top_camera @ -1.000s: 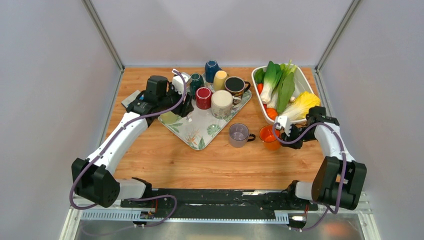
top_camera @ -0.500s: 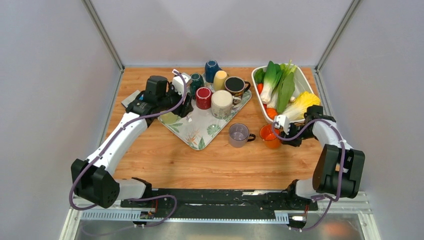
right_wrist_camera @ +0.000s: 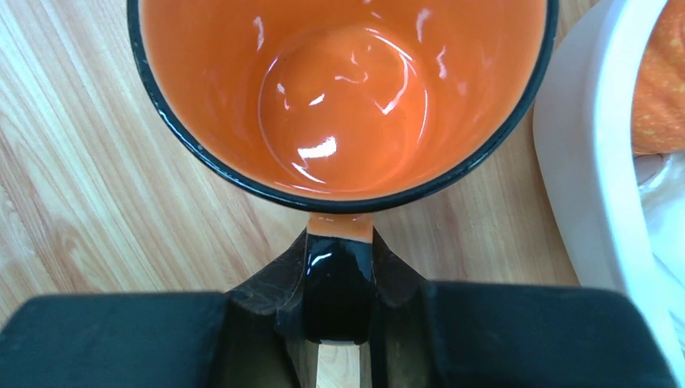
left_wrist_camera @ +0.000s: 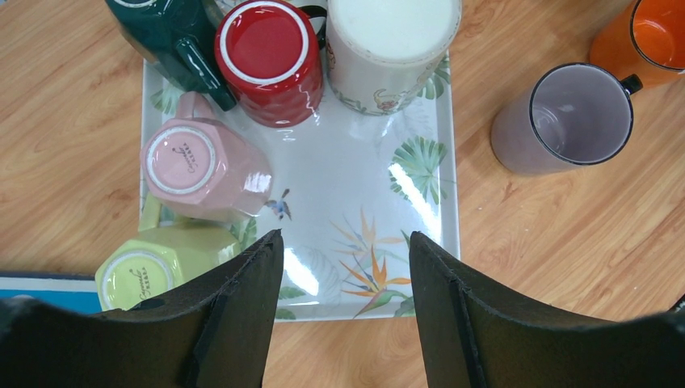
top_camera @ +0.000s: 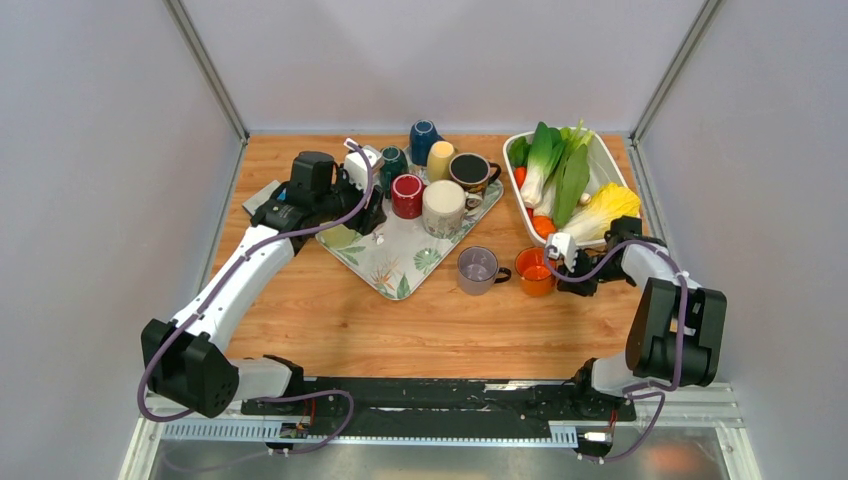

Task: Turn the mug right side up
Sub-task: Place the cup at the center of the board.

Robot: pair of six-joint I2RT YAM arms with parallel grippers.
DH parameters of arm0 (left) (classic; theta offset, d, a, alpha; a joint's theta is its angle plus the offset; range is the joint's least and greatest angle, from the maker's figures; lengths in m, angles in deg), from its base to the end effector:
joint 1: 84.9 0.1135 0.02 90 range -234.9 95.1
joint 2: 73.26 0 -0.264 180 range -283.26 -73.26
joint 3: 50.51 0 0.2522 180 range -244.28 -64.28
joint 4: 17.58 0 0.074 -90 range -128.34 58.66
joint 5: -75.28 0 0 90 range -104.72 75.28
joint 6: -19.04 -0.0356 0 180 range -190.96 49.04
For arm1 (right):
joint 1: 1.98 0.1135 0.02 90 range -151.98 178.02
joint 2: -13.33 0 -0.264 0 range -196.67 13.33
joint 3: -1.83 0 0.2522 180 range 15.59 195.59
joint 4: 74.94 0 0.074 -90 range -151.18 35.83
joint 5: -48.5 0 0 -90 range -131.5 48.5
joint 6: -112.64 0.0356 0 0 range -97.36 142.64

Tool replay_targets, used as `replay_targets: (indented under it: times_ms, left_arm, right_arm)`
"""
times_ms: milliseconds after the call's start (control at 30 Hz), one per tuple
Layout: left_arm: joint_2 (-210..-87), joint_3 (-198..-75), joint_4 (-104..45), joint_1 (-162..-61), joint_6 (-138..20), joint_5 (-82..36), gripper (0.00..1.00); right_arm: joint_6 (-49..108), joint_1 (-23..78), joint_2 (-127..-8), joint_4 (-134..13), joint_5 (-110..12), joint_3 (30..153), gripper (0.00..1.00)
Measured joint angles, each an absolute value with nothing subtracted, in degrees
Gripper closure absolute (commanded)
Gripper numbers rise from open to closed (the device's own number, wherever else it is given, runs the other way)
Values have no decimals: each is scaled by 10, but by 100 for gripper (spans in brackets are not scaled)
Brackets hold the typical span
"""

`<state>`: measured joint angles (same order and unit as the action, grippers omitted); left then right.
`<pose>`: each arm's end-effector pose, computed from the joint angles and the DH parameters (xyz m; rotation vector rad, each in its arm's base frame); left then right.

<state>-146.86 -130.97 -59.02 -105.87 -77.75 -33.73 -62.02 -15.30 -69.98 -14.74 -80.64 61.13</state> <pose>0.2615 -0.1126 0.3358 0.7063 2.0624 -0.5016 0.2289 -0.0311 0.1720 -1.5053 2.0196 0.4914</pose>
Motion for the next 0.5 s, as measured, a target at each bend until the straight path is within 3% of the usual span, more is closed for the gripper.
replay_targets:
  times_ms: [500]
  left_arm:
    - [-1469,-1310,-590,-1058,-795,-329,34]
  right_arm:
    - [-629,-125,-745,-169,-790,603,92]
